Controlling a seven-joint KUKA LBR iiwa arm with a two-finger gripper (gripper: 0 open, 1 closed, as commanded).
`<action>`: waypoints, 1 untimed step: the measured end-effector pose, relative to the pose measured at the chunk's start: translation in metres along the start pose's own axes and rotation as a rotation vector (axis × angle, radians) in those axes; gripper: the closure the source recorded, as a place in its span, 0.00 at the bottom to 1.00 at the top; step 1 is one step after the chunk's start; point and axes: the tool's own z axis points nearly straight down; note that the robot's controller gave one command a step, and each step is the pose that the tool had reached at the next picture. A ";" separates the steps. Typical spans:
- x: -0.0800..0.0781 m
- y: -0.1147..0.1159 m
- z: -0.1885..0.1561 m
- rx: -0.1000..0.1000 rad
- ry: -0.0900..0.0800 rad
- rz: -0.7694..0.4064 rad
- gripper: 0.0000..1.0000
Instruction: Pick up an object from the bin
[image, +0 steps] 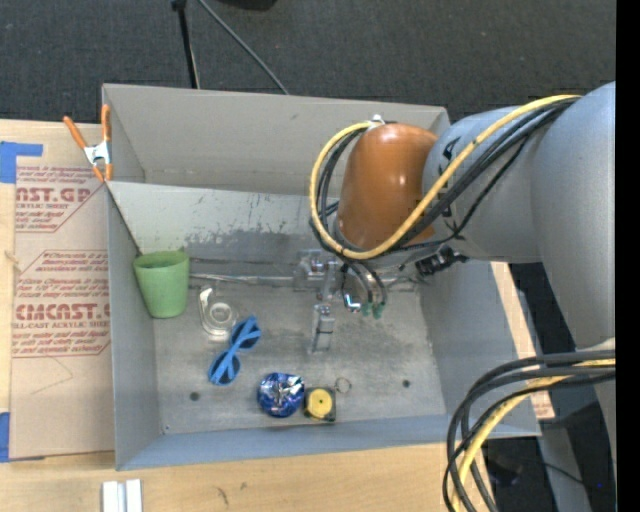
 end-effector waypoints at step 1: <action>0.070 0.040 0.057 0.003 -0.013 -0.325 0.00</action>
Offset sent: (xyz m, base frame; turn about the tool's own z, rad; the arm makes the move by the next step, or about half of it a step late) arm -0.0729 0.0400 -0.0579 -0.3237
